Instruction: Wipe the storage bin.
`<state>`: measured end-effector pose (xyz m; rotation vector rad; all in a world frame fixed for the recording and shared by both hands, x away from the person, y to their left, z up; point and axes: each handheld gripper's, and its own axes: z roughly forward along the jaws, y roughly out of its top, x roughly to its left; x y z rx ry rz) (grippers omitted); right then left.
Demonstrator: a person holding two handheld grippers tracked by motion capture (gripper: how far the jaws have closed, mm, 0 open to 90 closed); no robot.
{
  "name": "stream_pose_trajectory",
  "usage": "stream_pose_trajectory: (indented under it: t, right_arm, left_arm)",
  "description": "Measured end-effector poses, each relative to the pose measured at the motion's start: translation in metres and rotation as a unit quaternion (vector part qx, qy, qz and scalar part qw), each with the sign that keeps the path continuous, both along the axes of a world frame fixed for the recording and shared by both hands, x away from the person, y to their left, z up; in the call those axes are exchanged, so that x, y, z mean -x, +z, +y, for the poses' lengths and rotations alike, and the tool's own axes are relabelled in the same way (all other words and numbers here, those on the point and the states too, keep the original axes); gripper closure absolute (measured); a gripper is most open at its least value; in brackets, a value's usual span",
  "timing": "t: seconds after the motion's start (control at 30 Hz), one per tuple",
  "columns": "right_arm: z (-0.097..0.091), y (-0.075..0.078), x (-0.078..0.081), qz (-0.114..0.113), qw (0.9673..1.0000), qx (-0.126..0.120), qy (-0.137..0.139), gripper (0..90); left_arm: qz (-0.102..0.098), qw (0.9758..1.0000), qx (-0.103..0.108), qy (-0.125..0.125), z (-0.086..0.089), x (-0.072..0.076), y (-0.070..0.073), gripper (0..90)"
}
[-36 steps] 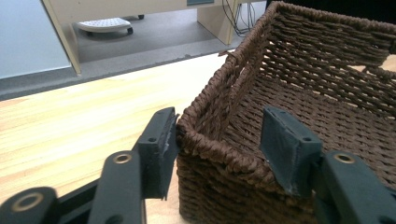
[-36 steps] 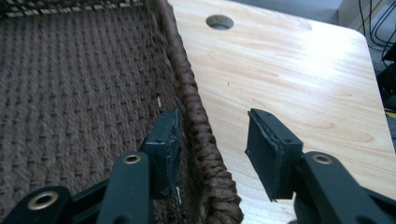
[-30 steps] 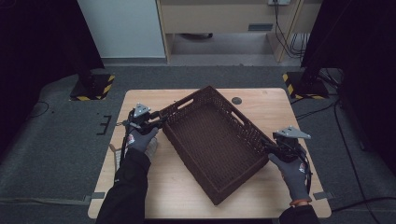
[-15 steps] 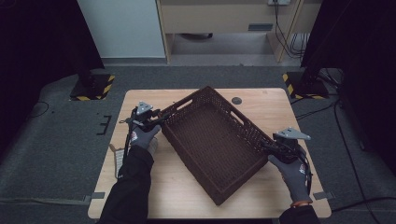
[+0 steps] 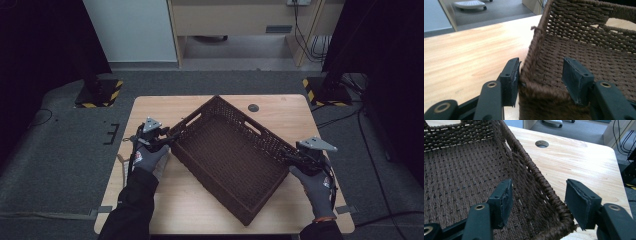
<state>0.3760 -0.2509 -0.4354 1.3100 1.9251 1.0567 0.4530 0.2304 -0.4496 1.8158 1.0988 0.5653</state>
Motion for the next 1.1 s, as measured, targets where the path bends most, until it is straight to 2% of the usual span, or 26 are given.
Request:
stream_pose_trajectory:
  t: [0.07,0.13,0.2,0.3,0.47,0.53,0.67,0.73,0.77,0.83,0.93,1.0,1.1]
  right_arm:
    - [0.000,0.001,0.001,-0.002,1.0000,0.000,0.001,38.8]
    - [-0.001,0.003,0.001,-0.005,1.0000,0.002,0.003,38.7]
    - [-0.002,0.004,0.002,-0.008,1.0000,0.001,0.000,38.7]
    - [-0.004,0.005,0.004,-0.009,1.0000,0.000,-0.001,38.2]
    - [-0.003,0.006,0.008,-0.007,0.9999,0.003,-0.008,36.6]
    - [-0.004,0.006,0.010,-0.008,0.9998,0.013,-0.013,36.6]
    - [-0.004,0.003,0.011,0.010,0.9995,0.014,-0.025,38.1]
    - [-0.004,0.000,0.010,0.024,0.9992,0.015,-0.027,40.9]
    - [-0.003,-0.001,0.010,0.019,0.9991,0.023,-0.029,42.9]
    - [-0.003,-0.001,0.010,0.018,0.9987,0.032,-0.034,48.2]
    - [-0.006,-0.003,0.006,0.018,0.9987,0.025,-0.041,51.4]
    - [-0.006,-0.006,0.002,0.017,0.9986,0.024,-0.043,51.3]
    - [-0.004,-0.007,-0.005,0.015,0.9984,0.030,-0.045,50.5]
  left_arm:
    - [0.007,1.0000,-0.001,-0.003,-0.001,-0.008,-0.003,50.7]
    - [0.022,0.9997,-0.005,-0.007,-0.002,-0.012,-0.006,58.8]
    - [0.021,0.9997,-0.009,-0.002,-0.002,-0.010,-0.006,61.9]
    - [0.026,0.9996,-0.012,-0.008,-0.002,-0.001,-0.004,63.4]
    - [0.019,0.9998,-0.005,-0.006,-0.001,0.018,-0.006,63.1]
    - [0.015,0.9999,0.000,0.000,-0.002,0.025,-0.007,62.7]
    - [0.009,1.0000,0.001,-0.003,-0.003,0.035,-0.008,62.1]
    - [0.009,0.9999,0.003,-0.006,-0.003,0.035,-0.008,61.9]
    - [0.012,0.9999,0.004,-0.010,-0.003,0.034,-0.007,61.5]
    - [-0.001,0.9998,0.011,-0.014,-0.002,0.033,-0.004,58.2]
    - [-0.011,0.9995,0.013,-0.025,-0.001,0.033,0.004,55.9]
    - [-0.009,0.9994,0.010,-0.032,-0.001,0.035,0.009,58.9]
    - [0.000,0.9995,-0.007,-0.031,0.000,0.038,0.008,65.6]
